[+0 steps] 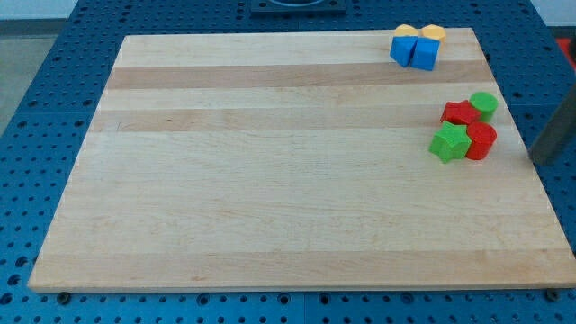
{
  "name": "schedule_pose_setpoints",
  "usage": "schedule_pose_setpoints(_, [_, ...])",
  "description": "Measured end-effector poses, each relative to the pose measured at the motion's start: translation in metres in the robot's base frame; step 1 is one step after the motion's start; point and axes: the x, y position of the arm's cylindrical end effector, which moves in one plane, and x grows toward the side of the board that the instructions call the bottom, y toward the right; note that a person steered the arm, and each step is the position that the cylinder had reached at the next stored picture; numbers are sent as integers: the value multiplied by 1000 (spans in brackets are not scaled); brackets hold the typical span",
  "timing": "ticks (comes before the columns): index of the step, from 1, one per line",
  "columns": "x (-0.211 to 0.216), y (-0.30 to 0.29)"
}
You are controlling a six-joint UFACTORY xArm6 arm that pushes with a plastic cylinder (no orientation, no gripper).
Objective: Move the red star to the bottom left of the green circle
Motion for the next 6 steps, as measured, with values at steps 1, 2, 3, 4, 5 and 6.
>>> schedule_pose_setpoints(1, [-21,4])
schedule_pose_setpoints(2, [-40,-13])
schedule_pose_setpoints(3, [-46,-46])
schedule_pose_setpoints(4, [-53,-67])
schedule_pose_setpoints(5, [-65,-86])
schedule_pose_setpoints(6, [-77,-94])
